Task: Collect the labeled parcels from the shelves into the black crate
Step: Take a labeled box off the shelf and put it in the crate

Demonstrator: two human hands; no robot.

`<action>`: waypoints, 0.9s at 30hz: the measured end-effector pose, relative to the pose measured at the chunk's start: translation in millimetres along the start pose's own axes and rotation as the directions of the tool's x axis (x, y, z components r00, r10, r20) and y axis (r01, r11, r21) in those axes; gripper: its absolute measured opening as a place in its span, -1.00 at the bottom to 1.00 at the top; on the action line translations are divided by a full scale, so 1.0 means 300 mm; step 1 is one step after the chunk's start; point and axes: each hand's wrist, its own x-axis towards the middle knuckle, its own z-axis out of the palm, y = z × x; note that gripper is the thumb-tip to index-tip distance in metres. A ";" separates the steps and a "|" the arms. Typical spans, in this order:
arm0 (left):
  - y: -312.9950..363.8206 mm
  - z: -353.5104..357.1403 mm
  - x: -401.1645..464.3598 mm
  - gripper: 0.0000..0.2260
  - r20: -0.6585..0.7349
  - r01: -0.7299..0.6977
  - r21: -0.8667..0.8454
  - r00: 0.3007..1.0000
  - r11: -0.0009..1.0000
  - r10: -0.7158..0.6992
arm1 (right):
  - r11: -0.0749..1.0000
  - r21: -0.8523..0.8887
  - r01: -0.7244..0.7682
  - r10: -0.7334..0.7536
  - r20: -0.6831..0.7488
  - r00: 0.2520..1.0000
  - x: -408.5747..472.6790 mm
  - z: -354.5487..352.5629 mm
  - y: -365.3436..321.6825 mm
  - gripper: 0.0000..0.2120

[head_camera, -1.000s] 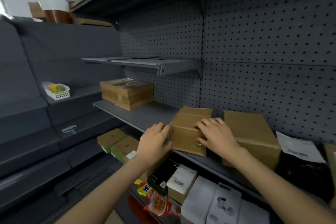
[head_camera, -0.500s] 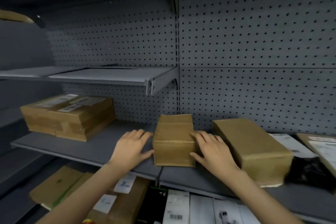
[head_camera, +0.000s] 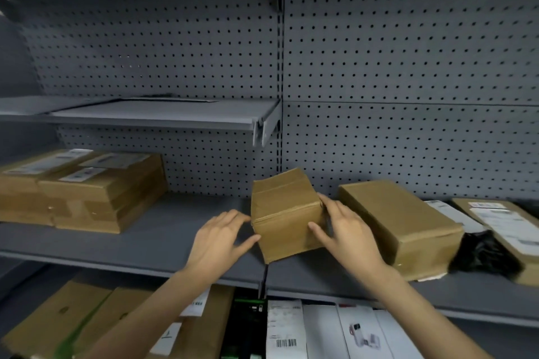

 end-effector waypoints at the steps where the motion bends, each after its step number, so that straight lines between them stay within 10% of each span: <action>1: -0.004 -0.003 0.001 -0.60 0.003 0.020 -0.045 1.000 0.999 -0.020 | 1.000 -0.013 0.018 -0.018 -0.059 0.998 0.007 -0.015 -0.003 -0.46; 17: 0.004 -0.135 0.222 -0.74 -0.027 -0.341 0.085 0.939 0.936 0.344 | 0.976 -0.160 0.145 -0.166 -0.122 0.979 0.006 -0.006 -0.148 -0.63; 27: -0.180 -0.148 0.096 -0.64 -0.016 -0.157 0.046 0.987 0.987 0.157 | 0.972 -0.233 0.033 -0.037 -0.014 0.999 -0.087 0.128 -0.115 -0.60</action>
